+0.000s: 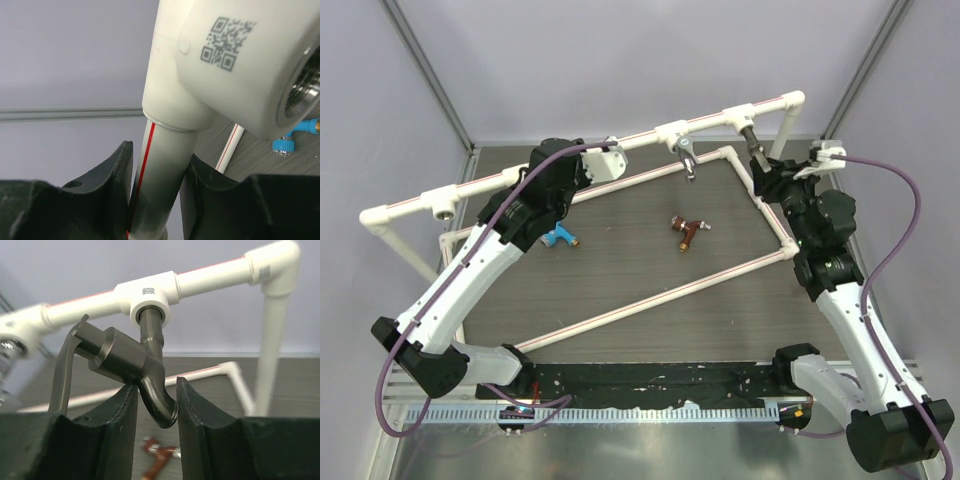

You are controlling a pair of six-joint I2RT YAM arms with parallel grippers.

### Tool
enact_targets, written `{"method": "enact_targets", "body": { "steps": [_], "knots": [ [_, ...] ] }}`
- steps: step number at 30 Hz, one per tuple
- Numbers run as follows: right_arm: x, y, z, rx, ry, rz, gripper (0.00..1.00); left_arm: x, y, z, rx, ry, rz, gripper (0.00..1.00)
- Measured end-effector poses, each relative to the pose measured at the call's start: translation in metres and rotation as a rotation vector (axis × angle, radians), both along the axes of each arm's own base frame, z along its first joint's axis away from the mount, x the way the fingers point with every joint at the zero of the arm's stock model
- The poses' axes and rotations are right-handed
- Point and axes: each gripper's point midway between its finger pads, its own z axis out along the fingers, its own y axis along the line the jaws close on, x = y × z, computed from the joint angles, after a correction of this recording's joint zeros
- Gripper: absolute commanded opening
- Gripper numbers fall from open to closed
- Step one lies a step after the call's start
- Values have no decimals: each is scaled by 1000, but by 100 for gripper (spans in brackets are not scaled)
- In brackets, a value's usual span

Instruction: Install the water faucets

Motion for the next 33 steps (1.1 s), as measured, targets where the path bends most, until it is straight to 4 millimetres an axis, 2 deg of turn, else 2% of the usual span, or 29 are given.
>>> {"method": "enact_targets", "body": {
  "steps": [4,7,10,11,13,14,17,21,26,30,33],
  "knots": [
    [0,3,3,474,3,69,2,0,-1,0,-3,0,-3,0],
    [-1,5,4,772,18,116,11,0,-1,0,-3,2,-5,0],
    [-1,4,7,997,42,146,26,0,-2,-1,-3,3,-8,0],
    [-2,4,7,1059,51,150,35,0,-2,-1,-3,3,-9,0],
    [-3,1,8,1104,55,145,44,0,-2,-1,-3,3,-9,0],
    [-4,0,8,1113,54,138,53,0,-2,-1,-2,5,-9,0],
    [-18,-8,16,1080,18,112,66,0,-2,-1,-2,5,-10,0],
    [-45,-19,31,951,-46,60,76,0,-2,-1,-2,5,-9,0],
    [-66,-36,34,731,-63,-56,78,-1,-2,-1,-2,5,-10,0],
    [-78,-49,39,461,-57,-140,79,-1,-2,-1,-2,5,-10,0],
    [-79,-48,49,219,-50,-134,80,0,-2,-1,-2,6,-10,0]
  ]
}}
